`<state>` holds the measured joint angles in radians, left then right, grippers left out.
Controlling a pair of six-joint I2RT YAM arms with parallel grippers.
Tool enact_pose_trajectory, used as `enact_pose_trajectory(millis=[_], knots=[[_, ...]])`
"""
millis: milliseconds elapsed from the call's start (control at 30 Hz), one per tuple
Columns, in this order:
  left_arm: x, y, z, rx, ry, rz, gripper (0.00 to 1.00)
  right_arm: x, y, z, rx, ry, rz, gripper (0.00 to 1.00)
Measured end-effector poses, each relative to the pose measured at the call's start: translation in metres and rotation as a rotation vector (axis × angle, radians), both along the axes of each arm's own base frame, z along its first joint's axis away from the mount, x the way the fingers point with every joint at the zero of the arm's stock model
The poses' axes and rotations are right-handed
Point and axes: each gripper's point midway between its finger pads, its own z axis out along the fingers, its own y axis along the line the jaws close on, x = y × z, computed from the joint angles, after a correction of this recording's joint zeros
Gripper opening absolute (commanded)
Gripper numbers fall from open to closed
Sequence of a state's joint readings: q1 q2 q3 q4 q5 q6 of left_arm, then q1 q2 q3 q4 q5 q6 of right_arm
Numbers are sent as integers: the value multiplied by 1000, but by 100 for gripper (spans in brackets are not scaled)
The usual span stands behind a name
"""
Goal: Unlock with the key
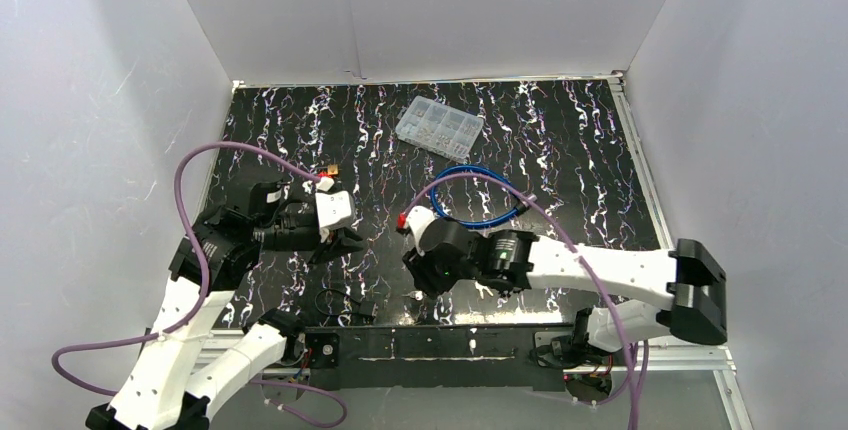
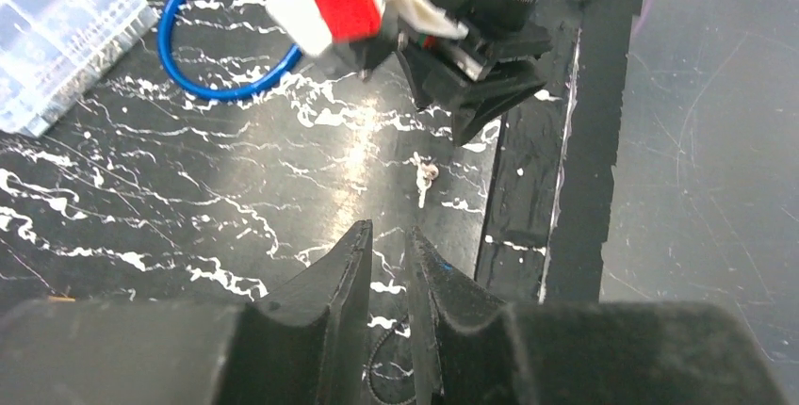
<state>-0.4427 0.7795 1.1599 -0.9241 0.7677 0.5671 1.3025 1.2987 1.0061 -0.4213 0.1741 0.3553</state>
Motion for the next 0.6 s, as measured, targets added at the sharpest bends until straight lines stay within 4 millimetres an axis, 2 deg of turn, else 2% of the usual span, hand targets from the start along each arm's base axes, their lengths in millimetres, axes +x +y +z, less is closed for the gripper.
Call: enact_pose_trajectory(millis=[67, 200, 600], knots=[[-2, 3, -5, 20, 21, 6, 19, -7, 0, -21, -54, 37, 18, 52], [-4, 9, -15, 61, 44, 23, 19, -11, 7, -45, -104, 62, 35, 51], [-4, 16, -26, 116, 82, 52, 17, -4, 14, -95, -222, 43, 43, 41]])
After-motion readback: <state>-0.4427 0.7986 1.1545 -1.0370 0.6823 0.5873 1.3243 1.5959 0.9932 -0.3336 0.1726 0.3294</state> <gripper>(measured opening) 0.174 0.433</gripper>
